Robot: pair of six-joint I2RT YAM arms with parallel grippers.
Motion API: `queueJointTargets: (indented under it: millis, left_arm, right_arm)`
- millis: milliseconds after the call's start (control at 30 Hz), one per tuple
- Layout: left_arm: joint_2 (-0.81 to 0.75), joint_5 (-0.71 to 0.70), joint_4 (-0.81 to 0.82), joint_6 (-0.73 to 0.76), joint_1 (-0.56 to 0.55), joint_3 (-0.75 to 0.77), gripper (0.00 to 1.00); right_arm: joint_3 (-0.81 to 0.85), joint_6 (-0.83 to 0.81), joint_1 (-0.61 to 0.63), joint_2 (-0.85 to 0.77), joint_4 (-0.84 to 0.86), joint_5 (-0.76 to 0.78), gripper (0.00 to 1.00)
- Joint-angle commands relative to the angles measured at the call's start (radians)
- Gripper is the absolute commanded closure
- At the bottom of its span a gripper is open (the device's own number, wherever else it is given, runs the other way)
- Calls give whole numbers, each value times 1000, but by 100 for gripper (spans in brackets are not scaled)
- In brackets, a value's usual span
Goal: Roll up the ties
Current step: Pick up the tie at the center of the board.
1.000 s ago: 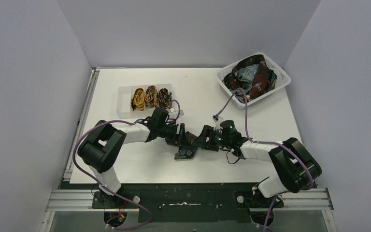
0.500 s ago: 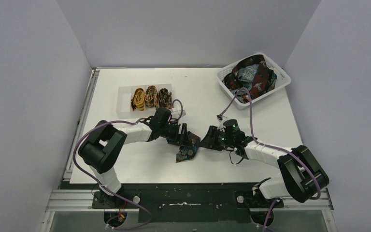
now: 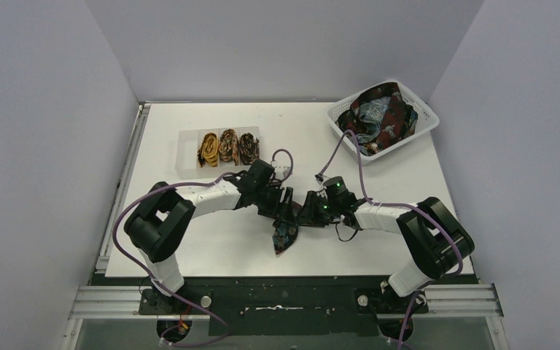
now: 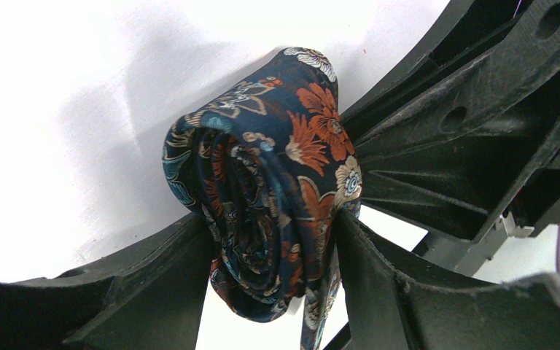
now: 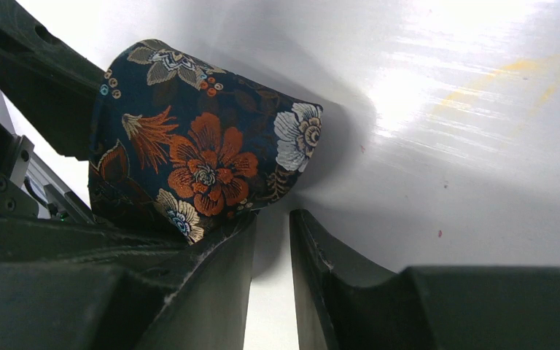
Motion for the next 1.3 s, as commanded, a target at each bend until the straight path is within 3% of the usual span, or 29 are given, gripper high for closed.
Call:
queueJointTargets:
  millis: [0,100,200,433,700,1067,1267]
  left_arm:
    - [23,-116,-100,33,-33,74,42]
    - [26,-130,-88,20,-38,74,46]
    - [29,-128,-59,5,-38,63,57]
    - [29,-104,-6,-14,-38,46,65]
    - [0,-82,28,-20,-28,27,100]
    - [-42,-103,2,-3,-9,36,100]
    - [-98,-165,-65,10,-2,67,100]
  right_arm:
    - [42,-4,14,16,-67,78,72]
    - [37,-10,10,7,-88,105,71]
    - [32,-26,8,13,-85,87,68]
    - [29,-74,-13,21,-104,62,64]
    - [42,-120,-50,-9,-148,23,62]
    - [5,-127,-127,-201,-179,95,58]
    - [-12,-122,-175,-230,-184,99,57]
